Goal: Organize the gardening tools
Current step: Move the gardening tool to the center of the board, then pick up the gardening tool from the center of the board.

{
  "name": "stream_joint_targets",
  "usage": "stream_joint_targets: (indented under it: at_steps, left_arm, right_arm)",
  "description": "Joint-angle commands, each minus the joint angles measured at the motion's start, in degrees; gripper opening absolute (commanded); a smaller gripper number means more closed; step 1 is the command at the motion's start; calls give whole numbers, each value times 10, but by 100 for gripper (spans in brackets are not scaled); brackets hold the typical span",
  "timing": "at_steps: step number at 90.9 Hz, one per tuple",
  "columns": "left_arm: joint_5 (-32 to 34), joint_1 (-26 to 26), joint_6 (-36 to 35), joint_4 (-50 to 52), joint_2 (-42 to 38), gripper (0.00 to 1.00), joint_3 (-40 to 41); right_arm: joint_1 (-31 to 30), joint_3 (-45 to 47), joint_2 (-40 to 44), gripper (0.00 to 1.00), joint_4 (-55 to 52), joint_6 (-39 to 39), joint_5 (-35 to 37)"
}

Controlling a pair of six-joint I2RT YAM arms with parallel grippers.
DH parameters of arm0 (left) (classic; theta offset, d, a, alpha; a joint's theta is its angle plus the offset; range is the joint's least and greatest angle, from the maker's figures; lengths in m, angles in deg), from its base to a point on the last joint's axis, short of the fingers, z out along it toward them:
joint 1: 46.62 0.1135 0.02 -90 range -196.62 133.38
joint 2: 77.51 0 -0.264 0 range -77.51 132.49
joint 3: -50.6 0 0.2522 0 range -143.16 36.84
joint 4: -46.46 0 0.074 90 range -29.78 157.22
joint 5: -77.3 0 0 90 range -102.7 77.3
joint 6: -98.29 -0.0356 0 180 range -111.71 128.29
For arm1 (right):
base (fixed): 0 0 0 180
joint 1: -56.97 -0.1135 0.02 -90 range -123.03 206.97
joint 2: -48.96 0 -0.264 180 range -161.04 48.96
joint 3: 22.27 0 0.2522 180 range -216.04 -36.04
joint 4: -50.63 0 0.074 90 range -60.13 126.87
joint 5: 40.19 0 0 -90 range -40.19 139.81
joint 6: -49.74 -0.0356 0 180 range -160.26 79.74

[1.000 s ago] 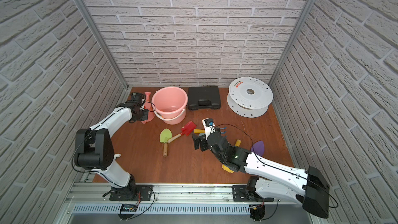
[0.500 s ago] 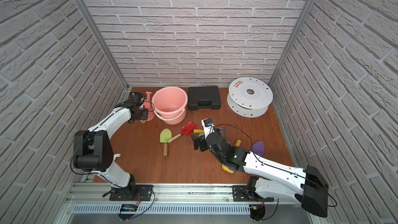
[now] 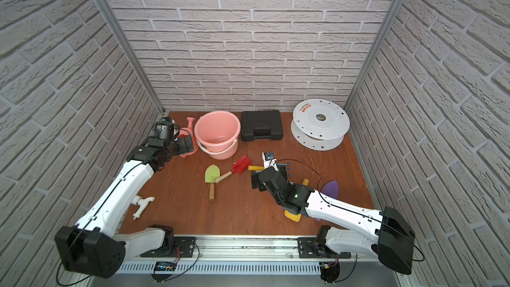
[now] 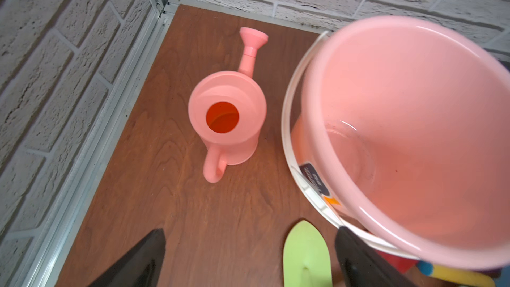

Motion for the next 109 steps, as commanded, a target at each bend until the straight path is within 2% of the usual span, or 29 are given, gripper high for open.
stream_joint_targets:
  at_steps: [1, 7, 17, 28, 38, 61, 79, 96, 109]
  left_arm:
    - [40, -53, 61, -5, -47, 98, 38]
    - [54, -89, 80, -14, -71, 98, 64]
    - [99, -145, 107, -23, -95, 98, 98]
    - [103, -180, 130, -65, -114, 98, 150]
    - [129, -203, 140, -71, -124, 98, 179]
    - [218, -208, 167, -103, -196, 98, 279]
    - [227, -208, 167, -110, -264, 98, 318]
    - [209, -209, 161, -122, -266, 98, 318]
    - [199, -209, 158, -123, -266, 98, 317]
  right_arm:
    - [18, 4, 2, 95, 30, 8, -43]
    - [20, 9, -7, 94, 53, 23, -69]
    - [21, -14, -47, 94, 44, 10, -69]
    - [12, -48, -100, 93, 35, -20, -91]
    - [-24, -85, -156, 93, 45, -41, -81]
    - [-58, -225, -343, 95, 17, -162, -60]
    - [-63, -328, -446, 96, -17, -230, -40]
    - [-63, -393, -525, 97, -49, -259, -46]
    - [-63, -404, -544, 95, -75, -260, -48]
